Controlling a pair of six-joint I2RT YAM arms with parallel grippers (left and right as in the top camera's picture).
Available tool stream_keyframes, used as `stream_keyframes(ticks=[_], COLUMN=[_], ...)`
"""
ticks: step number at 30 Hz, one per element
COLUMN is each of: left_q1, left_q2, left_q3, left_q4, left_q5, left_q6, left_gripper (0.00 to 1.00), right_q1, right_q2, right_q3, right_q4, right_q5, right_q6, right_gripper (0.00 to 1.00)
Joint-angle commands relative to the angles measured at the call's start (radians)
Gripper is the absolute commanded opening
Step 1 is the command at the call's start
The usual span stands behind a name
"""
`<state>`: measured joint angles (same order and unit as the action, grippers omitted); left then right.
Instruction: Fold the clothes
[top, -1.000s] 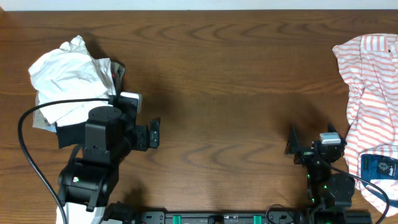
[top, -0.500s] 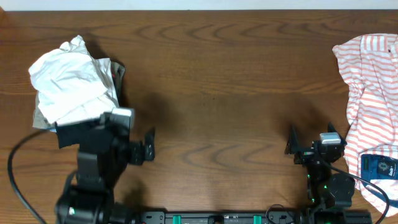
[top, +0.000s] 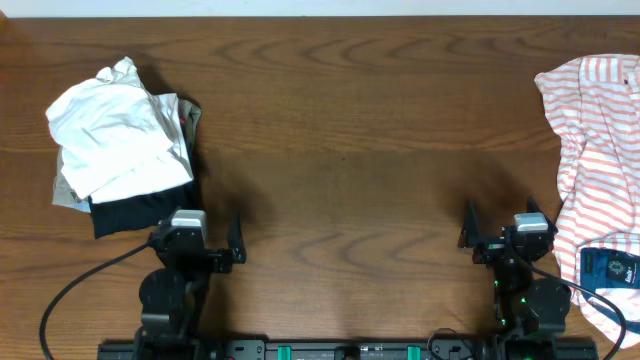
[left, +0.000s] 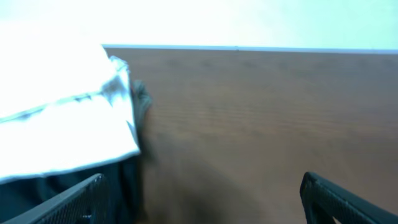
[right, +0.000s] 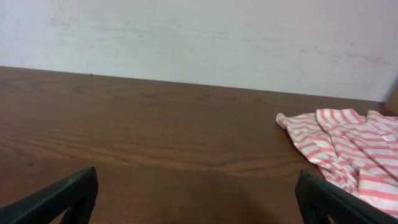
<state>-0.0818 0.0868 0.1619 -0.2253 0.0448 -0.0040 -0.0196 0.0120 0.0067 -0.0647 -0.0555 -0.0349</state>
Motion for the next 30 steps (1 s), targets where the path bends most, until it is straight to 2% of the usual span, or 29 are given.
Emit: stream_keyframes(ticks=[1,6,12,30], left_q1=[0.032,0.088,0.097,0.096], left_q2=[-0.040,-0.055,-0.084,-0.083], left_q3=[-0.063,-0.154,-0.158,-0.158], left_q4=[0.090,0.236,0.152,0.153], left_q5=[-0.058,-0.057,-0.053,-0.053], left_q6=[-0.002,0.026,0.027,-0.002], left_gripper=[0.98,0.98,0.98,0.98], right_q1=[0.010,0.010,0.010,0.010], right_q2=[-0.007,-0.007,-0.007,-0.007], right_q3=[-0.001,-0.001,-0.001,-0.001], right_q4=[-0.005,-0.005,-0.005,-0.005], right_q5=[-0.004,-0.004,-0.004,-0.004], right_q6=[-0.003,-0.003,-0.003,-0.003], right_gripper=[0.99,0.99,0.99,0.99])
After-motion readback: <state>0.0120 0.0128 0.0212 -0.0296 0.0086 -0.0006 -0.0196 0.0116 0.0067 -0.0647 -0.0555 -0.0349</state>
